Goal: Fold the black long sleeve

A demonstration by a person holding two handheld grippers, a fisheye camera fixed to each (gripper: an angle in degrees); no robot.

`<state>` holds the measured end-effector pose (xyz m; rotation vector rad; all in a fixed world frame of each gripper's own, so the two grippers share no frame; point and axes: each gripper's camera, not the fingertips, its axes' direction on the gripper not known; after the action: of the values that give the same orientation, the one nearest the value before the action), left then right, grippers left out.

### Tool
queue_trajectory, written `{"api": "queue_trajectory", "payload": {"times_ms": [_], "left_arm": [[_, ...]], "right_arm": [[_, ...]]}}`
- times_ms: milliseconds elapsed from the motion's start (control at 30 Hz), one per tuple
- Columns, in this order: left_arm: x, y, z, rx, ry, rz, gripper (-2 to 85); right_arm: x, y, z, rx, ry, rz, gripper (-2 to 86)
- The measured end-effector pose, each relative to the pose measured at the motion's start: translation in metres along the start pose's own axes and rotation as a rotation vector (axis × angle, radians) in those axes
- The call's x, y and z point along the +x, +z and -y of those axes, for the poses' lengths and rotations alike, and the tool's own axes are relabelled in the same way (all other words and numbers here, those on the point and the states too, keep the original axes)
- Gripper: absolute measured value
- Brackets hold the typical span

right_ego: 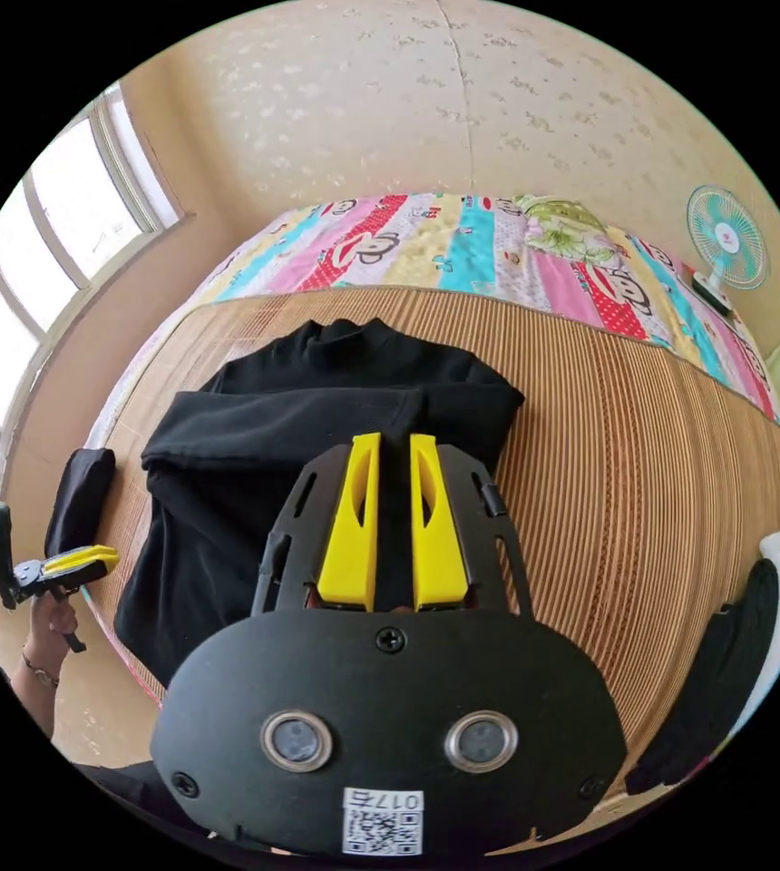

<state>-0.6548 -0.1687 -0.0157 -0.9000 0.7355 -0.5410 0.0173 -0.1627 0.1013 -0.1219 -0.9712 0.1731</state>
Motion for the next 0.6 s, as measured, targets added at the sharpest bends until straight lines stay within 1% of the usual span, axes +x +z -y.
{"api": "queue_trajectory", "payload": {"times_ms": [33,100,233,367,433,500,600], "left_arm": [[-0.01,-0.002,-0.002,-0.018,-0.01,0.006,7.2],[-0.024,-0.007,-0.006,-0.047,-0.017,0.013,7.8],[-0.048,-0.01,-0.018,-0.162,-0.009,0.04,9.2],[-0.067,-0.018,-0.037,-0.252,-0.007,0.008,9.6],[-0.073,-0.026,-0.045,-0.257,0.014,0.009,8.7],[-0.077,-0.038,-0.05,-0.248,0.02,-0.004,7.5],[-0.083,-0.056,-0.049,-0.324,0.063,-0.03,5.7]], "right_arm": [[0.014,0.0,-0.013,-0.039,0.025,0.018,7.1],[0.025,-0.013,-0.042,-0.044,0.039,0.034,8.3],[0.035,-0.043,-0.135,-0.152,0.1,0.135,11.3],[0.032,-0.055,-0.233,-0.313,0.174,0.197,12.3],[0.03,-0.058,-0.262,-0.356,0.21,0.197,12.1],[0.03,-0.071,-0.277,-0.336,0.236,0.182,11.4],[0.037,-0.091,-0.283,-0.334,0.248,0.159,10.4]]}}
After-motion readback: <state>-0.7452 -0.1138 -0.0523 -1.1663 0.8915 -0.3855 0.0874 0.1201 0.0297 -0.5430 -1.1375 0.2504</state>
